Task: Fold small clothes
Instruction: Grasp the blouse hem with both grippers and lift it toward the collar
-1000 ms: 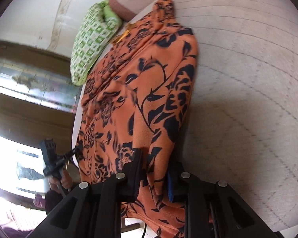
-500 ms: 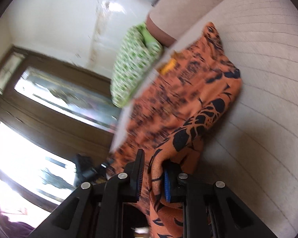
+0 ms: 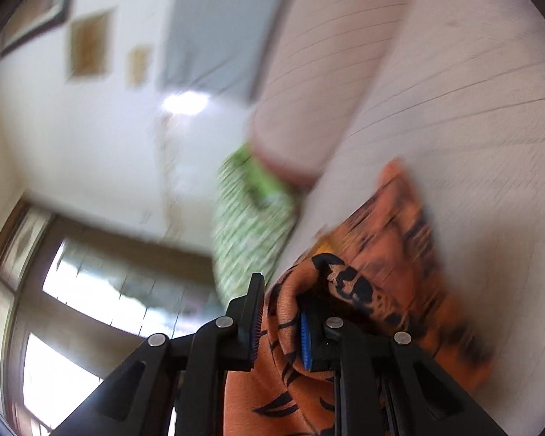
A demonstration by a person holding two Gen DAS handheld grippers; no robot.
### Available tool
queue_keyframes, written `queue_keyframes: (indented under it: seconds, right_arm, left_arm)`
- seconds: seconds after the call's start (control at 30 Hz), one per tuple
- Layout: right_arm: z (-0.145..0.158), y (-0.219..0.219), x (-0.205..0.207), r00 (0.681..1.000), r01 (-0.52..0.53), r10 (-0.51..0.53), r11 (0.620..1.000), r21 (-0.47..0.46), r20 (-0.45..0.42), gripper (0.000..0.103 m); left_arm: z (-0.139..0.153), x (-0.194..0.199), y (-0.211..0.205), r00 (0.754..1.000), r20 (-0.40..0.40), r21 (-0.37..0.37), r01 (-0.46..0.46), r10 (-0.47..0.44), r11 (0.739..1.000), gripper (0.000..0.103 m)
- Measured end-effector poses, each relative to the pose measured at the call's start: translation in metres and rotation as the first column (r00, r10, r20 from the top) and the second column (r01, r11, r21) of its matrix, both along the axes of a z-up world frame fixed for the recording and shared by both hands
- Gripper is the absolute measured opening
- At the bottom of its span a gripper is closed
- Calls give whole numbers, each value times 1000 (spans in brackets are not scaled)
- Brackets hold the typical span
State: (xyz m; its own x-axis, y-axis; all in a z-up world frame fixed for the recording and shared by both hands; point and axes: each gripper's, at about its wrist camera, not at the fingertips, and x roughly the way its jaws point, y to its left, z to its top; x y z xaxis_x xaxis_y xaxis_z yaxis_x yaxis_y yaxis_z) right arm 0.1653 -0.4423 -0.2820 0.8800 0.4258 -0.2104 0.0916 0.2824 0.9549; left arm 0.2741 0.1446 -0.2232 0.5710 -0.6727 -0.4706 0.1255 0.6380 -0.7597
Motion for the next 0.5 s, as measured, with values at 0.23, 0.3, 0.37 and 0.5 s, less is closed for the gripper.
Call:
queue_keyframes:
  seconds: [0.23, 0.3, 0.37, 0.5]
  right_arm:
    - [-49, -12, 48, 983, 4, -2, 1000, 8, -184, 71]
    - [-41, -7, 48, 984, -5, 2, 1000, -16, -178, 73]
    - [-38, -10, 48, 987, 0, 0, 1000, -1, -159, 73]
    - [-35, -13, 25, 990, 15, -12, 1000, 23, -144, 73]
  left_arm:
    - [-26, 27, -40, 987, -154, 192, 67, -37, 979, 7]
    - [-15, 11, -45, 991, -121, 236, 75, -47, 969, 8]
    - [-8, -6, -41, 994, -100, 244, 69, -46, 967, 29]
    - [-1, -42, -35, 995, -97, 193, 54, -36, 980, 64]
